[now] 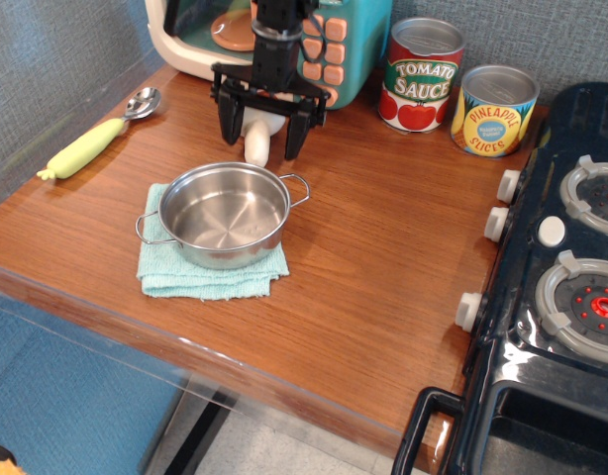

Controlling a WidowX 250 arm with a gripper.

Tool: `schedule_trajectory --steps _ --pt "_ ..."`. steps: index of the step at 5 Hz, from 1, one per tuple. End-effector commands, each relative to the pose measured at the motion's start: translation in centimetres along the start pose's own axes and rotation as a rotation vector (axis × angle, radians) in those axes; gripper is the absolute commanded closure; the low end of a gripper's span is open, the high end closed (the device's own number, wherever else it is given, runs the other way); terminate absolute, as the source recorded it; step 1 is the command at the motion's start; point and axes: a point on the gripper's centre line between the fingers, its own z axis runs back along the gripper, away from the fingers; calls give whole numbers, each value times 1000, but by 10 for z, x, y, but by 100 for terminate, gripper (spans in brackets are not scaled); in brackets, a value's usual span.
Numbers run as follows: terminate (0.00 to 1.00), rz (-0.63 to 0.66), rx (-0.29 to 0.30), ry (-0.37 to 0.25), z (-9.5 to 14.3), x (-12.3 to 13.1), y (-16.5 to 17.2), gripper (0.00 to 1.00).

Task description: Place the mushroom in the pot.

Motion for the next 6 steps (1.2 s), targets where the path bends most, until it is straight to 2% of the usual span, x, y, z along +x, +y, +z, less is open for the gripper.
schedule_trajectory --steps 1,2,3,4,5,6 --pt "0 -20 -26 -99 35 10 9 100" --pt "0 -50 -79 -178 71 3 16 100" --pt "0 -84 -130 -243 102 -26 32 100" --pt "0 -136 -147 -240 100 -58 45 100" --pt "0 -207 -118 -199 84 -83 47 100" --pt "0 -266 -96 -154 70 -94 39 100"
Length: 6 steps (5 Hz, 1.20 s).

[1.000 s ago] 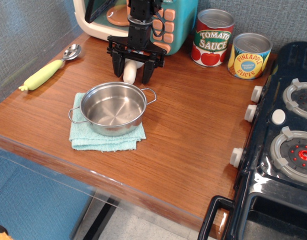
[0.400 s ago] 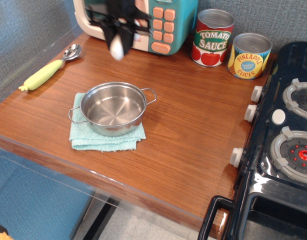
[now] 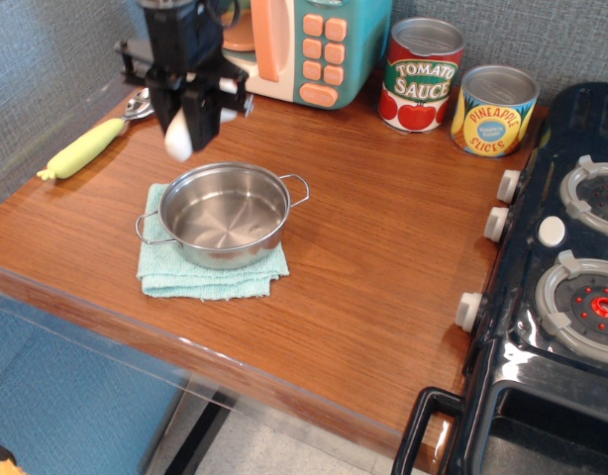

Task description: Place the mushroom in the pot.

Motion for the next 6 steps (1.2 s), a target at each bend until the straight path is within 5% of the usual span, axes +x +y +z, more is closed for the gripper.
schedule_trajectory --steps 1,2,6 --pt "0 -82 43 -2 2 -6 -9 100" --pt "0 -99 56 -23 4 -10 -13 0" --pt "0 -87 30 -73 28 -17 -6 0"
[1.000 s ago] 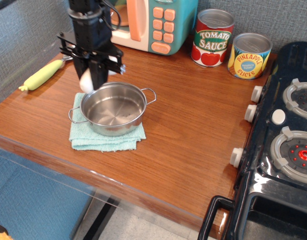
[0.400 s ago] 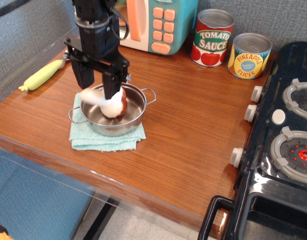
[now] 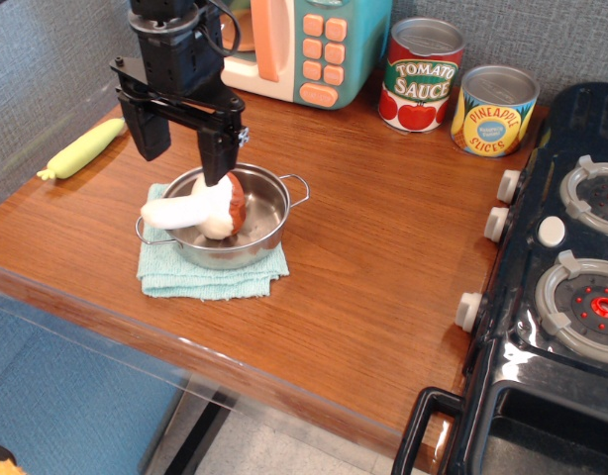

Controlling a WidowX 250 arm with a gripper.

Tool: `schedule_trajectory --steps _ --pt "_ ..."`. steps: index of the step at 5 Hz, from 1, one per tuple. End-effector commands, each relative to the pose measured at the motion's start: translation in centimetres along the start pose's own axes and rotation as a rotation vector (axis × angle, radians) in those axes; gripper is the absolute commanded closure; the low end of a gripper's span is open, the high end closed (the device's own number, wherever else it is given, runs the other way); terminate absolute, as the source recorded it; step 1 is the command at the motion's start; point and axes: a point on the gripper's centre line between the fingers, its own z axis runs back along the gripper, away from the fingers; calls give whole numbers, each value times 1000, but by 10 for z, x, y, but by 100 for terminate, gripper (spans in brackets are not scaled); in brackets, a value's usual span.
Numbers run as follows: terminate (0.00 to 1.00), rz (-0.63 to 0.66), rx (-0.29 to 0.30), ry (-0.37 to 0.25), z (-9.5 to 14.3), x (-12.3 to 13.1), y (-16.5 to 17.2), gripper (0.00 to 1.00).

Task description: Place the mushroom in the pot.

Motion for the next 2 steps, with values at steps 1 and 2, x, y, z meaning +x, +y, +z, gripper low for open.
schedule_trajectory --steps 1,2 --pt "0 0 22 -63 23 4 9 0" --pt "100 0 22 -63 23 4 9 0"
